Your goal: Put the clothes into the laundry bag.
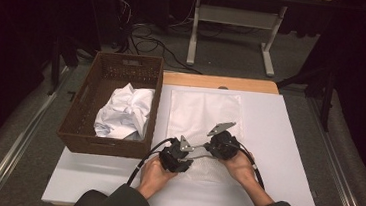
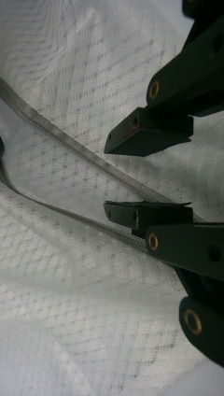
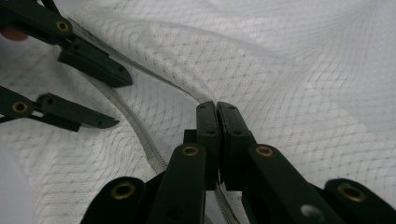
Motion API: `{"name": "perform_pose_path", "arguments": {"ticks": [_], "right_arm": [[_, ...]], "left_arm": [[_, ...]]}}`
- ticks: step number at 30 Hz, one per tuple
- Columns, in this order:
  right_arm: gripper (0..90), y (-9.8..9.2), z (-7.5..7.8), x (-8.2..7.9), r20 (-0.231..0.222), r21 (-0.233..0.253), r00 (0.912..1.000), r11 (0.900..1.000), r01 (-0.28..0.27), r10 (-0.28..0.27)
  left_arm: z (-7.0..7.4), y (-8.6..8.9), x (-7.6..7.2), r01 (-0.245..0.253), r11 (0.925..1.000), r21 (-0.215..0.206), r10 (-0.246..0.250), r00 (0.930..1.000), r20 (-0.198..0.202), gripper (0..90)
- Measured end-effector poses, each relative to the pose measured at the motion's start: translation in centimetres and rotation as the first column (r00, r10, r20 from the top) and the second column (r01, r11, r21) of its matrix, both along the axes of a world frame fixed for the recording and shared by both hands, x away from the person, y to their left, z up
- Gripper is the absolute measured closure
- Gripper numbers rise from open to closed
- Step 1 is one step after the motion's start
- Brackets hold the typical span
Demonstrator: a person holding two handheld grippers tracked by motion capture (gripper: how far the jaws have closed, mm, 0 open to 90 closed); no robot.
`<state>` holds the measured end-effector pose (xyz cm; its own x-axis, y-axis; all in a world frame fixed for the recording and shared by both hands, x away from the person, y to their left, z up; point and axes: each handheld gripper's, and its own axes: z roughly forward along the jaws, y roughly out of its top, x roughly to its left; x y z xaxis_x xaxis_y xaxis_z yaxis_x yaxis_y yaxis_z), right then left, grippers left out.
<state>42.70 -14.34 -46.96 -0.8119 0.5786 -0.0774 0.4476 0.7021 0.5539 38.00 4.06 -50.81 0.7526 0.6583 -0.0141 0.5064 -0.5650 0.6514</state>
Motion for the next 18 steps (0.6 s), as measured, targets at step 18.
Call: {"name": "perform_pose_path", "arguments": {"ticks": [18], "right_arm": [[88.9,-0.2,1.3,0.1,0.000,0.027,1.0000,1.000,0.002,-0.002]], "left_arm": [[-0.1,-0.3,-0.4,0.027,0.9996,-0.007,-0.027,0.9996,0.007,85.1]]}}
